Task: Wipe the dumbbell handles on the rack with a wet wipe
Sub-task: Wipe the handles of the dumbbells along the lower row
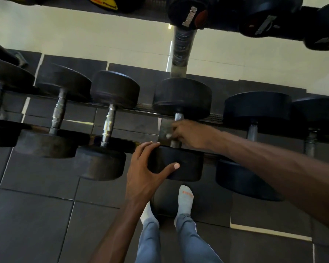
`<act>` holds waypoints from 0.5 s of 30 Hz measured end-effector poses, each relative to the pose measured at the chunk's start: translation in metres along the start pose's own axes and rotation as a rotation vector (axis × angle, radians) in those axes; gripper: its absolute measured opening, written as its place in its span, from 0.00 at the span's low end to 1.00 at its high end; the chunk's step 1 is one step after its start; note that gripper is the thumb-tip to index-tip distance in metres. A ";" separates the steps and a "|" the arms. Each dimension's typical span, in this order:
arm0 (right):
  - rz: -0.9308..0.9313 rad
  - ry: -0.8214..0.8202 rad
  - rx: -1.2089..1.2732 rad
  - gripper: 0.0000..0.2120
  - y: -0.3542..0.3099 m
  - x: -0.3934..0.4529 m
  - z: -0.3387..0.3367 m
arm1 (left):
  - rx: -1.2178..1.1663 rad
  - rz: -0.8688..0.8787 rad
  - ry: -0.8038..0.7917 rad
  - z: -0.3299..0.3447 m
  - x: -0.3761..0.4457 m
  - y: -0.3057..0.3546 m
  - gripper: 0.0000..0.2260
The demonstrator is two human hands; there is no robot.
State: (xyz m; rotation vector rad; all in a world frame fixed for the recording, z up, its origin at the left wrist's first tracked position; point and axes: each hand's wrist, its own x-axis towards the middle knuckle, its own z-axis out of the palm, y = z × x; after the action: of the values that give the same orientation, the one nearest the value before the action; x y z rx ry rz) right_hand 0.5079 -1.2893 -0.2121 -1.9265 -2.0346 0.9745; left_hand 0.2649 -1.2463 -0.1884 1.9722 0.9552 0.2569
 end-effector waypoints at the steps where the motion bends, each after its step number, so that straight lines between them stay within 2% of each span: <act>1: -0.042 -0.030 0.000 0.10 -0.006 -0.004 0.002 | -0.003 0.001 0.002 0.000 0.001 0.000 0.33; 4: -0.089 -0.115 0.030 0.08 -0.003 0.005 0.001 | 0.003 -0.005 0.002 0.000 0.001 0.000 0.33; 8: 0.086 0.168 0.034 0.09 0.009 0.006 0.001 | -0.002 -0.002 -0.014 -0.001 0.000 0.000 0.33; 11: 0.088 0.190 0.002 0.10 0.004 -0.004 0.010 | 0.002 0.001 -0.016 -0.001 0.001 0.000 0.33; 15: 0.147 0.173 0.186 0.11 -0.001 -0.016 0.011 | -0.001 0.001 -0.006 0.000 0.001 -0.001 0.33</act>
State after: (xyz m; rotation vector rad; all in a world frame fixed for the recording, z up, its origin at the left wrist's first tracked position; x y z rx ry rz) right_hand 0.5039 -1.3082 -0.2149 -2.0051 -1.6675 0.9543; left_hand 0.2648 -1.2454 -0.1886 1.9718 0.9502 0.2515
